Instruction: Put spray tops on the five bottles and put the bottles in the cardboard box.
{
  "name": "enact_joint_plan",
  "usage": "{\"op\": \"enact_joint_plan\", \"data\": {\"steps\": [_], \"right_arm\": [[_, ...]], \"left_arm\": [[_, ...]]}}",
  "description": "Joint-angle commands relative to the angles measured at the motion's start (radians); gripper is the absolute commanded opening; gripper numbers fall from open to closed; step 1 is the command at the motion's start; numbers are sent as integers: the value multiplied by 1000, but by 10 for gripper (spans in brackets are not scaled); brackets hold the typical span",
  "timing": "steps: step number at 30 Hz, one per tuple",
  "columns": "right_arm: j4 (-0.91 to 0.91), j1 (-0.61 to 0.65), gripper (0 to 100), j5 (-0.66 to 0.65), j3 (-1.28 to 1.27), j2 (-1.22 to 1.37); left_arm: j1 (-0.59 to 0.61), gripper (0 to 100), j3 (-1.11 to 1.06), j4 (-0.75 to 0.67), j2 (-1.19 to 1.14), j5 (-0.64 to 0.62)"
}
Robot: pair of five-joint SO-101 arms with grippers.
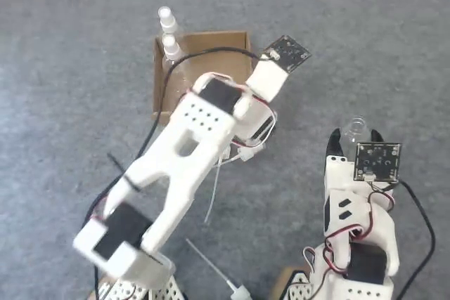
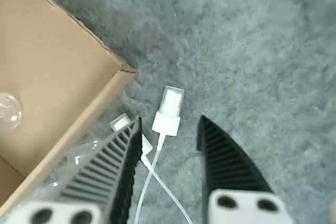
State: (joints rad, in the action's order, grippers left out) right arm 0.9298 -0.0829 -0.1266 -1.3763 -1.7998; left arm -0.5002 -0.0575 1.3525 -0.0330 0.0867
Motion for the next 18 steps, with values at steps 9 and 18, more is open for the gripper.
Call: {"op": "enact_joint_plan", "data": {"steps": [9,18], "right_arm": [[-27,-15,76,-9,77,-16],[-22,-15,76,-9,78,-16]], "left_arm": [[-3,177,320,161,-304,9],[2,176,483,250,-505,64]]}}
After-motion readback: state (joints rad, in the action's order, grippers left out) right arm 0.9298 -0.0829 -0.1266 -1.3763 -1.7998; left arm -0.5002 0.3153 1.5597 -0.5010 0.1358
